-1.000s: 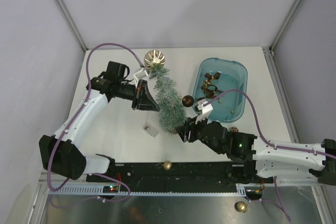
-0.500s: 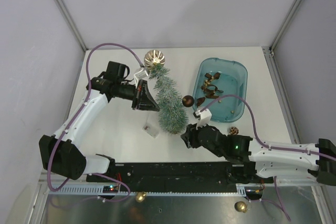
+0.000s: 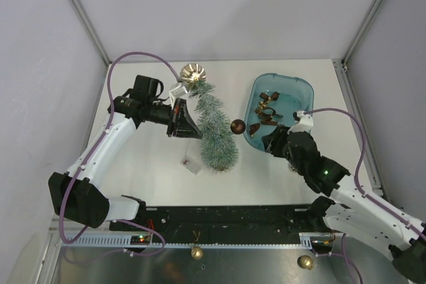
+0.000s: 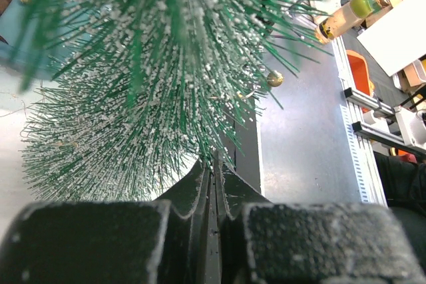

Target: Decorate the small christmas tree

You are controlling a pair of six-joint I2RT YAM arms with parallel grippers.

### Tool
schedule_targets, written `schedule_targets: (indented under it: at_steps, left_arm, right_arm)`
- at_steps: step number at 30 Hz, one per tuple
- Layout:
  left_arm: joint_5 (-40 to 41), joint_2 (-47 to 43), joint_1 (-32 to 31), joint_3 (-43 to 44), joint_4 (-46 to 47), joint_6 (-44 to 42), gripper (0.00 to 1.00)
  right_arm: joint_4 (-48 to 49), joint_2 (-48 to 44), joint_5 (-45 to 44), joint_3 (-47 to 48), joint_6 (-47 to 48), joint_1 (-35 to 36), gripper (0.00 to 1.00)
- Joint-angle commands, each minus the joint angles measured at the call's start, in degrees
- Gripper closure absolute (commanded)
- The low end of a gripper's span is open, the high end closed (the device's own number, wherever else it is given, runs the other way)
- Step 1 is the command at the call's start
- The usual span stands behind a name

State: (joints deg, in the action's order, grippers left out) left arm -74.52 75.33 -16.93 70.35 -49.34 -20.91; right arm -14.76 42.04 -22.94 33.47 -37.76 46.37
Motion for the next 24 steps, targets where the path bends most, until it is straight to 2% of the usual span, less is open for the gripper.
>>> schedule_targets:
  at_steps: [1,6,10,14,17,21,24]
  left_arm:
    - [-0.25,-1.21,-0.34,2.58,0.44,1.08,0.92]
    - [-0.37,-1.25,-0.4,2.16,0.39,1.06,0.89]
    - [0.98,-1.51,-0.39,1.62,0.38,2.02,0.68]
    - [3.46,-3.66,-0.34,0.89,0.41,2.39,0.53]
    - [5.03,-5.36,-0.38,0.55,0.41,2.74,0.34]
    - [6.64,-7.25,-0.34,0.13,0.39,2.85,0.28]
    - [8.09,-8.69,-0.3,-0.32,0.39,3.16,0.07]
  right_arm:
    - [-3.58,3.89,8.73,1.67,-1.76,-6.84,0.51]
    - [-0.88,9.23,10.82,1.92,-0.66,-11.27,0.47]
    - [3.51,17.43,14.51,4.67,1.47,-19.02,0.44]
    - [7.53,28.57,13.44,10.3,4.28,-21.47,0.44]
    - [9.92,37.93,11.9,16.33,6.04,-22.74,0.44]
    - [11.46,49.74,9.96,25.01,7.82,-24.05,0.44]
    - [11.34,57.06,7.64,31.12,8.84,-24.76,0.43]
